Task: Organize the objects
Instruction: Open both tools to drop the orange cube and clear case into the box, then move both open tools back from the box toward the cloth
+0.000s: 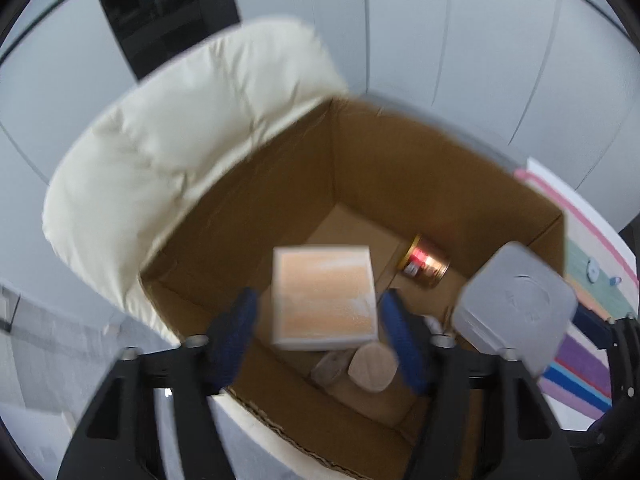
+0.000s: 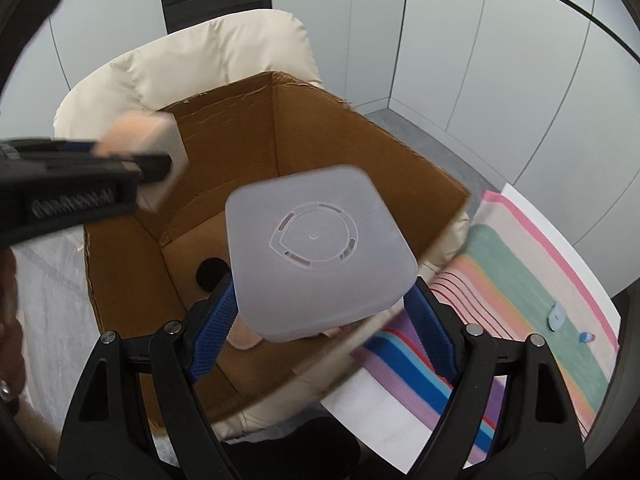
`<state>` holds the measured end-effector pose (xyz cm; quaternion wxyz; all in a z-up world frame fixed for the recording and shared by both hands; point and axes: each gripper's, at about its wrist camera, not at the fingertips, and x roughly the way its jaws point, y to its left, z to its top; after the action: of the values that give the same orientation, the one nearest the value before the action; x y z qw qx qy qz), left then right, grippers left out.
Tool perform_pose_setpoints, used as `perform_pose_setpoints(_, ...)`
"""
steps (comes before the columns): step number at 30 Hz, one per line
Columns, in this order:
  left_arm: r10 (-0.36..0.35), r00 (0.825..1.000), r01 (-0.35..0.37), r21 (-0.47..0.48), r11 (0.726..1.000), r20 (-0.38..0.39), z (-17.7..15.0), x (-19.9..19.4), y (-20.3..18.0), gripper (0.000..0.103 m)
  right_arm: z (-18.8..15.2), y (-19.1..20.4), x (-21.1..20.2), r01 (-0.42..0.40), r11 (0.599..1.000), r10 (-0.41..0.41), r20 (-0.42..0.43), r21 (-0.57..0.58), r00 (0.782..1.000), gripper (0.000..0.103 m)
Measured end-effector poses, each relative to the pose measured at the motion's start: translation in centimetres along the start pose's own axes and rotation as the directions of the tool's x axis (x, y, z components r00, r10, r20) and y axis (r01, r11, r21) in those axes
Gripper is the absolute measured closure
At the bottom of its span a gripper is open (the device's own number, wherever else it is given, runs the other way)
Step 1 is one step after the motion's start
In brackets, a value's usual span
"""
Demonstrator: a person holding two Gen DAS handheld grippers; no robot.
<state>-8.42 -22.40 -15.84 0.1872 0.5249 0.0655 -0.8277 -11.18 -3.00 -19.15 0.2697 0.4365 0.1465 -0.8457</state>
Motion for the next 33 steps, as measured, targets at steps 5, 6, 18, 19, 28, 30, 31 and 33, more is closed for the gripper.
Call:
perform_pose_setpoints(5, -0.071, 0.995, 0.065, -0.088, 0.994, -0.068, -0.1, 1.0, 1.3, 0.015, 0.1, 0.3, 1.1, 0.010, 1.000, -0.009, -0.010, 0.020, 1.000, 0.000)
perform_pose_setpoints(6, -0.064, 0.996, 0.058, -0.089, 0.994, -0.064, 0.0, 0.9, 1.3, 0.015, 0.1, 0.3, 1.1, 0.003, 1.000, -0.003, -0.013, 0.025, 1.000, 0.000)
perform_pose_setpoints(18, -0.041, 0.998, 0.039, -0.042, 0.998, -0.046, -0.6, 0.1, -0.4, 0.014, -0.6, -0.7, 0.5, 0.004, 0.999, -0.003, -0.017, 0.047, 1.000, 0.000)
perform_pose_setpoints(19, -0.042, 0.998, 0.040, -0.040, 0.998, -0.046, -0.7, 0.0, -0.5, 0.014, -0.7, -1.0, 0.3, 0.003, 0.999, -0.002, -0.017, 0.054, 1.000, 0.000)
perform_pose_setpoints(28, -0.087, 0.996, 0.086, -0.037, 0.996, -0.037, -2.7, -2.1, -2.6, 0.015, -2.2, -2.8, -2.2, 0.023, 0.995, -0.022, -0.006, 0.094, 1.000, 0.000)
perform_pose_setpoints(30, -0.107, 0.994, 0.107, -0.020, 0.994, -0.027, -3.1, -2.9, -3.6, 0.015, -2.8, -3.5, -2.9, 0.030, 0.993, -0.029, -0.006, 0.112, 1.000, 0.000)
perform_pose_setpoints(31, -0.114, 0.993, 0.113, -0.012, 0.993, -0.022, -3.3, -3.2, -4.0, 0.015, -3.1, -3.8, -3.3, 0.035, 0.992, -0.034, -0.004, 0.121, 0.999, 0.000)
perform_pose_setpoints(33, -0.115, 0.993, 0.115, 0.003, 0.993, -0.010, -3.9, -4.0, -4.9, 0.015, -3.8, -4.5, -4.2, 0.041, 0.990, -0.042, -0.001, 0.137, 0.999, 0.000)
